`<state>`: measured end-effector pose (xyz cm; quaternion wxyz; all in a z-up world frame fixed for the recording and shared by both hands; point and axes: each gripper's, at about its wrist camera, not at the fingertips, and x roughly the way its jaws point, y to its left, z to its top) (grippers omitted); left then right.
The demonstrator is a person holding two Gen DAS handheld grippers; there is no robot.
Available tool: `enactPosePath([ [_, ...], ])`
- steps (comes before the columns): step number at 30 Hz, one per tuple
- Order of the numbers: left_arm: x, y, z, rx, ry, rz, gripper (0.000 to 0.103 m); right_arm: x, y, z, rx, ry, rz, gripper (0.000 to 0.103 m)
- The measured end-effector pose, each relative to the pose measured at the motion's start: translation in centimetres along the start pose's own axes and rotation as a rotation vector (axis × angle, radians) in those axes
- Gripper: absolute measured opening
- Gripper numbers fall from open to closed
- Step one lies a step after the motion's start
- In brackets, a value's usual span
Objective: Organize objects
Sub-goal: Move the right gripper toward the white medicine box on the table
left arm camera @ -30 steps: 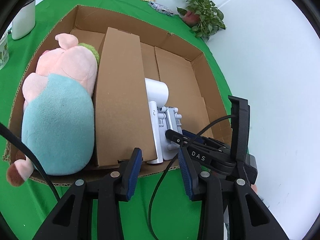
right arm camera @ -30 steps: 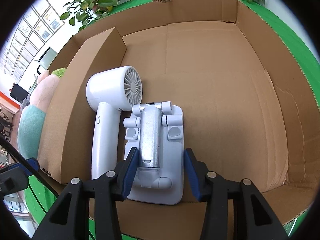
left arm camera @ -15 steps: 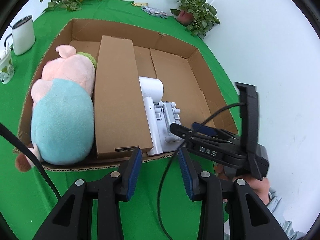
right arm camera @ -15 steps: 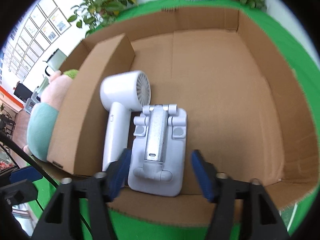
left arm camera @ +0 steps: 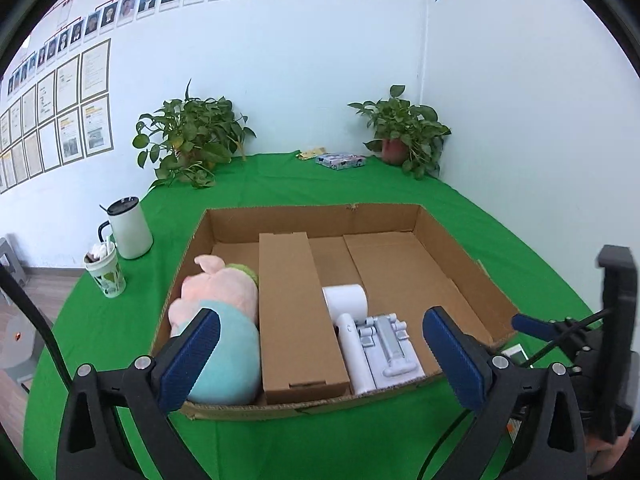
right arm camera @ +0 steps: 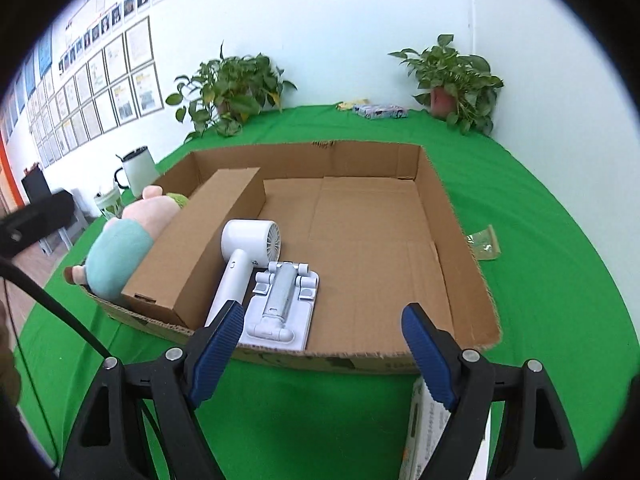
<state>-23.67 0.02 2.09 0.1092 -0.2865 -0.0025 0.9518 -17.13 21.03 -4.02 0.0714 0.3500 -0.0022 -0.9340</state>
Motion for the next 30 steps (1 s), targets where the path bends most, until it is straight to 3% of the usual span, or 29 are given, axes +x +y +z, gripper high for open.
enactPosePath([
  [3, -0.2, -0.9, -1.6, 0.024, -0.003, 0.005, 0.102, -1.6, -0.6, -0.8, -0.007, -0.041, 0.045, 0.077],
  [5, -0.4, -2.0, -2.9, 0.046, 0.005, 0.0, 0.101, -2.3, -0.9, -1.2, -0.025, -0.053, 0.051, 0.051],
  [8, 0.0, -3.2, -4.5, 0.069, 0.019, -0.016, 0.089, -3.1, -1.2, -1.6, -0.038, -0.068, -0.01, 0.046],
  [9, 0.1, -3.6, -4.8, 0.069, 0.022, -0.02, 0.075, -3.2, -1.2, -1.7, -0.035, -0.067, -0.004, 0.05],
  [10, 0.0, -3.8, -5.0, 0.057, 0.017, -0.014, 0.063, -3.1, -1.3, -1.8, -0.035, -0.06, -0.006, 0.07],
  [11, 0.0, -4.0, -5.3, 0.043, 0.015, -0.014, 0.038, -3.1, -1.3, -2.0, -0.034, -0.056, -0.008, 0.092],
  [12, 0.0, -4.0, -5.4, 0.024, 0.022, -0.024, 0.03, -3.2, -1.3, -2.2, -0.031, -0.065, 0.0, 0.094],
  [14, -0.1, -3.7, -5.5, -0.023, 0.016, -0.046, 0.034, -3.1, -1.4, -2.6, -0.028, -0.067, 0.015, 0.094],
  [16, -0.4, -3.4, -5.3, -0.047, 0.019, -0.043, 0.072, -3.0, -1.6, -3.1, -0.022, -0.053, 0.049, 0.094],
  [17, -0.7, -3.3, -5.3, -0.057, 0.01, -0.036, 0.101, -3.0, -1.7, -3.4, -0.018, -0.051, 0.055, 0.094],
  [20, -1.8, -3.1, -5.4, -0.067, -0.047, -0.015, 0.102, -3.0, -2.1, -4.3, -0.006, -0.035, 0.05, 0.094],
  [24, -1.4, -2.9, -6.1, -0.005, 0.024, -0.002, 0.102, -3.2, -3.9, -6.4, 0.05, 0.039, 0.016, 0.094],
  [30, -0.4, -1.5, -9.2, -0.065, 0.121, -0.057, 0.102, -3.3, -6.6, -11.0, 0.07, 0.131, -0.13, 0.094],
])
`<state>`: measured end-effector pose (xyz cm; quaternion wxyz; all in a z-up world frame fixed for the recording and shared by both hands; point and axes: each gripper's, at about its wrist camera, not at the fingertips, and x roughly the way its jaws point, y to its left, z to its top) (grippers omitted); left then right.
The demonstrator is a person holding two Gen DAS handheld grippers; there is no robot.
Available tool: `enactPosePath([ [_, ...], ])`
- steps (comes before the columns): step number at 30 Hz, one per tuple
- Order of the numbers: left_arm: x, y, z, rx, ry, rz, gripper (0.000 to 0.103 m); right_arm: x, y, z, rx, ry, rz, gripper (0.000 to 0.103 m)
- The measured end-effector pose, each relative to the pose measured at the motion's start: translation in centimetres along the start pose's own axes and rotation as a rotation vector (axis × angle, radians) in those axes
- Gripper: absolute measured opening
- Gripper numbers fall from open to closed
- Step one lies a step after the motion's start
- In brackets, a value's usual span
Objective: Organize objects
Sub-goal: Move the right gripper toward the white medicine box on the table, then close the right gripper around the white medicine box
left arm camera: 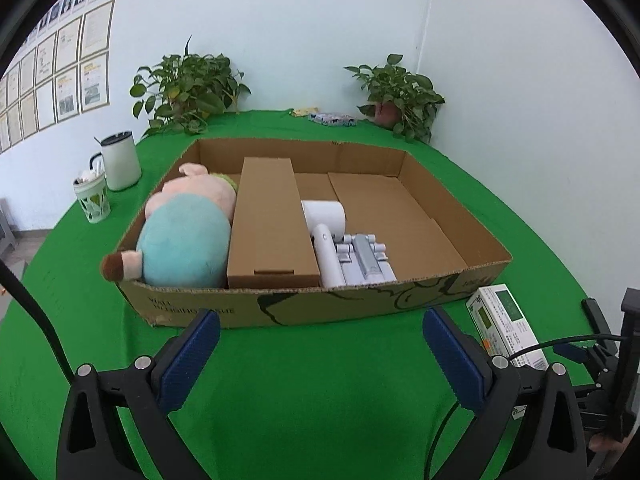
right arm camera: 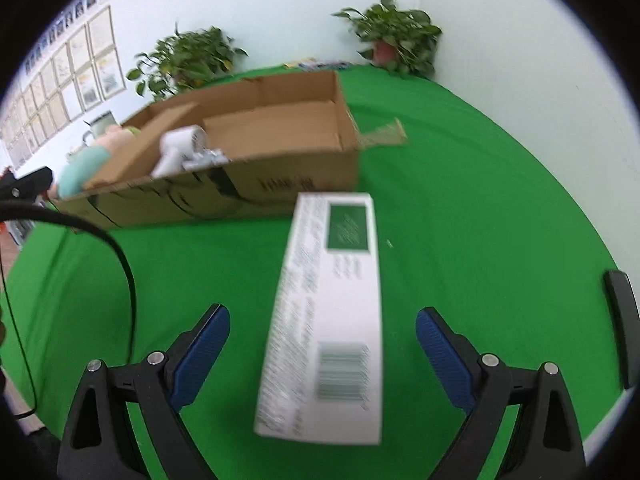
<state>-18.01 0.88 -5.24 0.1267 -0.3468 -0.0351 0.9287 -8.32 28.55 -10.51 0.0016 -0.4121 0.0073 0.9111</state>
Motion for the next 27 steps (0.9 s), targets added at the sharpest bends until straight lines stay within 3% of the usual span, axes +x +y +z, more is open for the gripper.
enactPosePath([
  [6, 1.3, -1.2, -1.7, 0.048, 0.071, -0.053, 0.102, 2.1, 0.0, -1.2, -0.01, 0.067, -0.022, 0.094],
  [7, 1.3, -1.3, -1.8, 0.049, 0.075, -0.06, 0.102, 2.3, 0.1, -1.3, -0.02, 0.071, -0.032, 0.091],
  [9, 1.4, -1.2, -2.0, 0.04, 0.082, -0.075, 0.102, 2.5, 0.5, -1.6, -0.074, 0.071, -0.058, 0.066],
  [11, 1.3, -1.0, -2.1, 0.017, 0.092, -0.1, 0.102, 2.0, 1.4, -2.2, -0.165, 0.056, -0.072, 0.062],
  [12, 1.3, -0.9, -2.0, 0.005, 0.098, -0.115, 0.102, 1.5, 1.9, -2.4, -0.187, 0.046, -0.031, 0.062],
  [15, 1.7, -0.3, -1.9, -0.065, 0.157, -0.237, 0.101, -0.4, 2.9, -3.4, -0.187, 0.048, 0.133, 0.067],
  [17, 2.4, 0.0, -1.6, -0.127, 0.202, -0.334, 0.101, -1.4, 3.5, -4.0, -0.193, 0.035, 0.188, 0.091],
  [22, 6.2, -1.6, -1.1, -0.212, 0.362, -0.558, 0.101, -3.1, 3.8, -4.6, -0.205, -0.014, 0.188, 0.102],
  [25, 9.1, -3.0, -1.7, -0.268, 0.461, -0.64, 0.097, -3.5, 3.6, -4.9, -0.216, -0.026, 0.144, 0.102],
  [27, 10.6, -4.4, -2.5, -0.274, 0.535, -0.682, 0.09, -3.4, 3.7, -5.1, -0.222, -0.019, 0.134, 0.102],
])
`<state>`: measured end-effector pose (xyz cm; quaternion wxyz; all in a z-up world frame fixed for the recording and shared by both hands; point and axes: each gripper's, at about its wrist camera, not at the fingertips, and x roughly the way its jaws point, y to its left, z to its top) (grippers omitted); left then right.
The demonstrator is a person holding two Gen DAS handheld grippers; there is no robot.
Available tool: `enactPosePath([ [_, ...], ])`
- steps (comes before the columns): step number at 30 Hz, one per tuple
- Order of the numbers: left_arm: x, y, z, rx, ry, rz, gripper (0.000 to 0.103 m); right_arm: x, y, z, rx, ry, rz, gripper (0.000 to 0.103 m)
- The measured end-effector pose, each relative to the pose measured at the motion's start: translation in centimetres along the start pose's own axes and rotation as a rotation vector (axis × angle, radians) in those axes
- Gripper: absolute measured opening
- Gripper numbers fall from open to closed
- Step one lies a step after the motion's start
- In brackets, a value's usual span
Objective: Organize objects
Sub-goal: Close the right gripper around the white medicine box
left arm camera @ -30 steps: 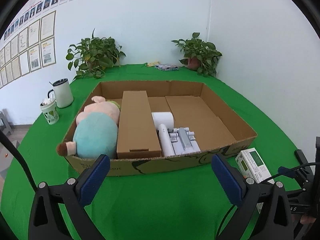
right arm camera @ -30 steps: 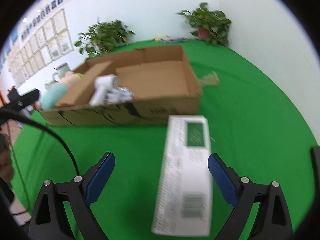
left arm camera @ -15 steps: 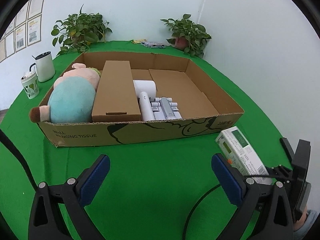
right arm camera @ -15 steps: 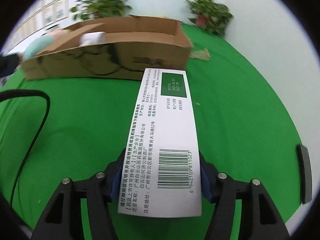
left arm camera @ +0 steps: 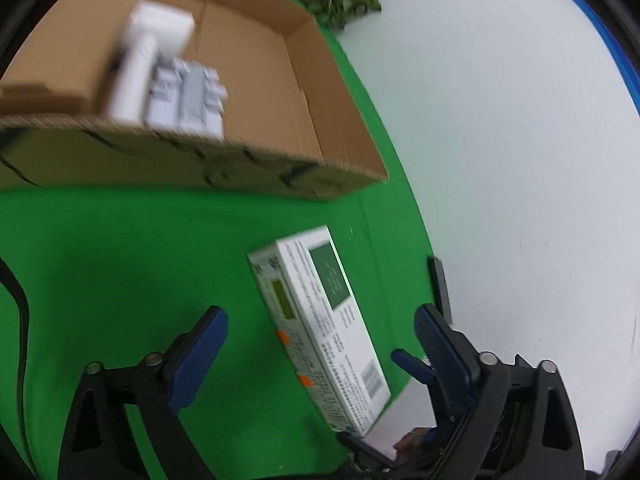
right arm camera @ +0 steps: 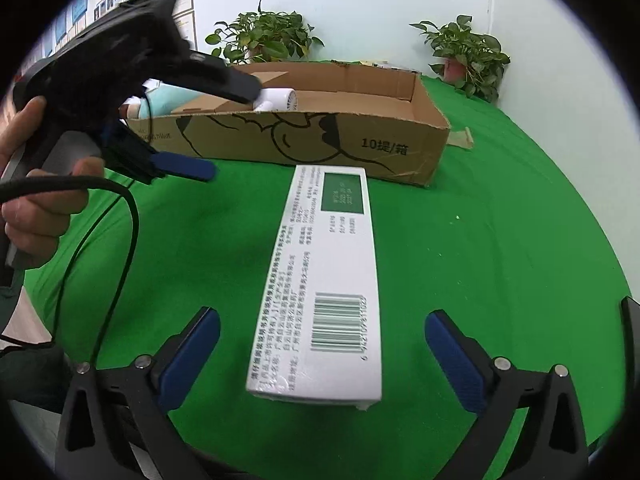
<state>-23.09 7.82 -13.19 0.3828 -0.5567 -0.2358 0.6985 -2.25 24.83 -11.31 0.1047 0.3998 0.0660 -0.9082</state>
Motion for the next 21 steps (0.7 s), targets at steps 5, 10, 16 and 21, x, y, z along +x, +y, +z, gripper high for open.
enactPosePath([
  [5, 4.2, -0.5, -1.7, -0.013, 0.124, -0.006, 0.086, 0.3, 0.3, -0.5, 0.005, 0.013, -0.025, 0.102],
  [10, 5.1, -0.8, -3.1, -0.016, 0.131, -0.017, 0.085, 0.7, 1.0, -0.5, 0.014, 0.02, -0.061, 0.102],
  [16, 5.2, -1.0, -3.8, -0.025, 0.122, -0.017, 0.084, 1.4, -0.4, -0.6, 0.087, 0.038, -0.095, 0.099],
  [21, 5.2, -0.9, -4.0, -0.034, 0.116, -0.01, 0.078, 1.9, -0.2, -0.8, 0.071, 0.077, -0.092, 0.072],
])
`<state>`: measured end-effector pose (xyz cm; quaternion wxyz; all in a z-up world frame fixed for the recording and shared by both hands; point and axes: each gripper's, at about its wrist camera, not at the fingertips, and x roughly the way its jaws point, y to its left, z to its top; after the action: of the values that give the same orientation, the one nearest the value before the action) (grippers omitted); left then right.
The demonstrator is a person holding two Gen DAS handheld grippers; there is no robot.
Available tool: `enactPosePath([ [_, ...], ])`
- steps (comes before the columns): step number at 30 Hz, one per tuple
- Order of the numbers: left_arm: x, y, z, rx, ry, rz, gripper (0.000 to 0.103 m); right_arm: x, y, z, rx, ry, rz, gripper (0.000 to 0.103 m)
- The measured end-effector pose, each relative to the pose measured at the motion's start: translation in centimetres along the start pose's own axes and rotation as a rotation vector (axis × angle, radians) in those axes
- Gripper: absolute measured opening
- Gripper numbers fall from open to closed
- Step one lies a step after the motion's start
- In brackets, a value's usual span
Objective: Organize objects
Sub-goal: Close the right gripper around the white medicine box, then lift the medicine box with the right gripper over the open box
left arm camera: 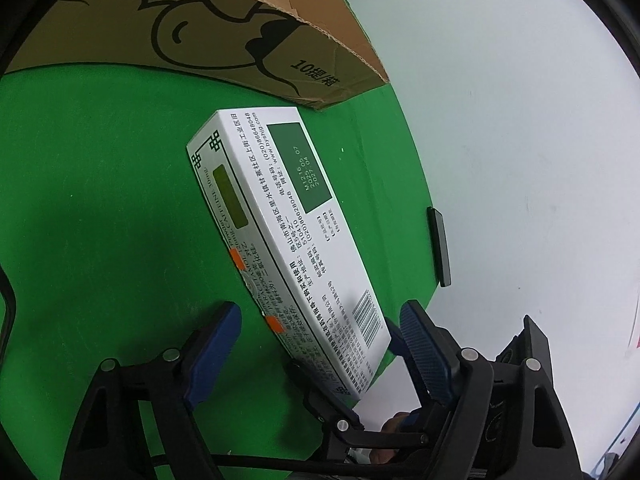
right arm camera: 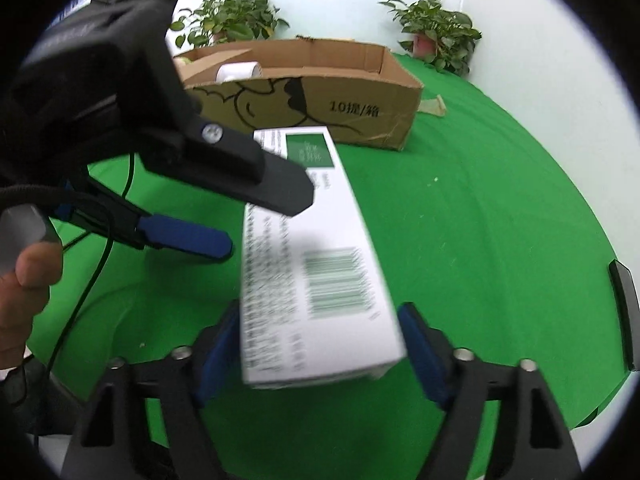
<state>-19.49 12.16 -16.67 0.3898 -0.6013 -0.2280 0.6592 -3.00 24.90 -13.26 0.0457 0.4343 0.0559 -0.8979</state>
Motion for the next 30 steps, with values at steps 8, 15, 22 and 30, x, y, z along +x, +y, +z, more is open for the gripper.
enactPosePath([
  [8, -0.1, 0.3, -0.2, -0.016, -0.011, 0.012, 0.068, -0.3, -0.4, -0.1, 0.06, 0.014, 0.093, 0.062],
  [15, -0.2, 0.7, 0.2, -0.021, -0.017, 0.023, 0.058, -0.5, -0.7, -0.2, 0.155, 0.039, 0.216, 0.062],
  [22, -0.2, 1.1, 0.9, -0.021, -0.011, 0.044, 0.046, -0.6, 0.1, 0.0, 0.158, 0.052, 0.233, 0.061],
  [30, -0.9, -0.3, 2.3, 0.041, -0.033, 0.05, 0.044, -1.8, 1.1, -0.2, 0.123, 0.016, 0.171, 0.061],
])
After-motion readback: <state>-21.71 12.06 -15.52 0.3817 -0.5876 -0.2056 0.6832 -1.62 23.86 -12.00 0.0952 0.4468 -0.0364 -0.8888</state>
